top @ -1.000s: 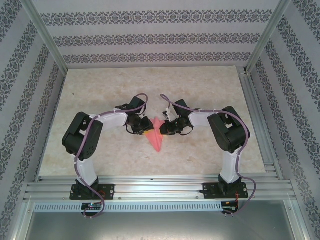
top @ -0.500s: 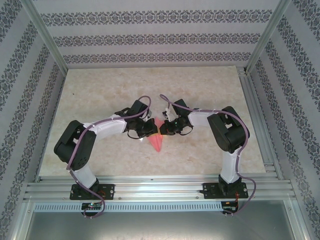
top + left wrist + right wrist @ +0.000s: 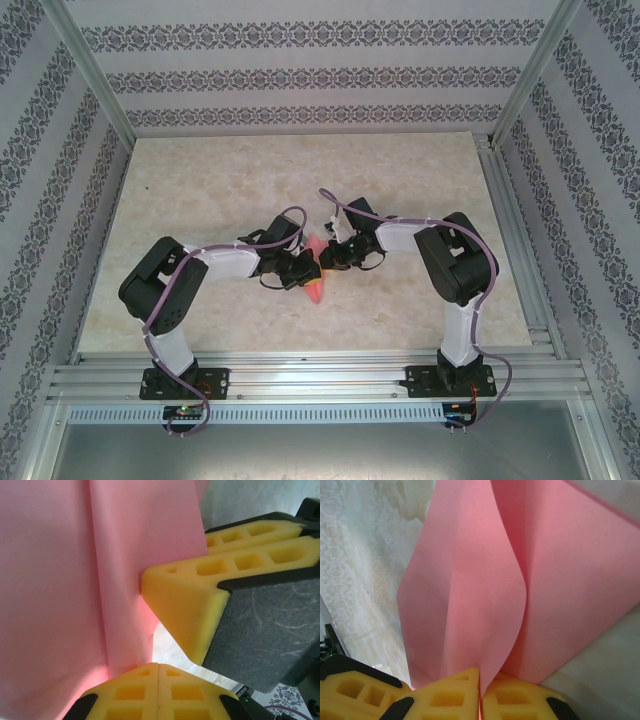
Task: Fold a paper plane with a square sheet of paper (fold left side to right side)
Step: Fourth fold the wing at the center of the table.
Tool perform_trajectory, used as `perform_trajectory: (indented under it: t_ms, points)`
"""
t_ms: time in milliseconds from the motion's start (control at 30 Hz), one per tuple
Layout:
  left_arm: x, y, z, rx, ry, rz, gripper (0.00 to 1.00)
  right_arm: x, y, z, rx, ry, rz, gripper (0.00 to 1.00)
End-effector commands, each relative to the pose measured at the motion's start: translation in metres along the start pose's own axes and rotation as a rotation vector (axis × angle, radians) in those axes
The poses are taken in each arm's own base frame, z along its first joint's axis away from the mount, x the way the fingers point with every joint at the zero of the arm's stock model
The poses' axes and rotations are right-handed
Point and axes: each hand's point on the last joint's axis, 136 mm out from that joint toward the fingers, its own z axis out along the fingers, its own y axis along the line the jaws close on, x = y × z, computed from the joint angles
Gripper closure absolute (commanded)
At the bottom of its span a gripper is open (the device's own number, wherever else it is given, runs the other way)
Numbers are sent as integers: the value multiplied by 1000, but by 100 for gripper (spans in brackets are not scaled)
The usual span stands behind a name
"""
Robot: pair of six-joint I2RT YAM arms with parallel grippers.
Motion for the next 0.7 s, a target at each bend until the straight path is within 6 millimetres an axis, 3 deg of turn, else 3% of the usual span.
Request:
perform_trajectory:
  t_ms: [0,233,667]
  points:
    - [-1,-18,3,57,-4,19,100,24,-24,20,81,80,22,91]
    - [-1,-16,3,44,-8,26,100,24,-24,21,84,83,22,91]
    - [7,25,7,-104,10,15,100,25,-25,20,97,91,17,91]
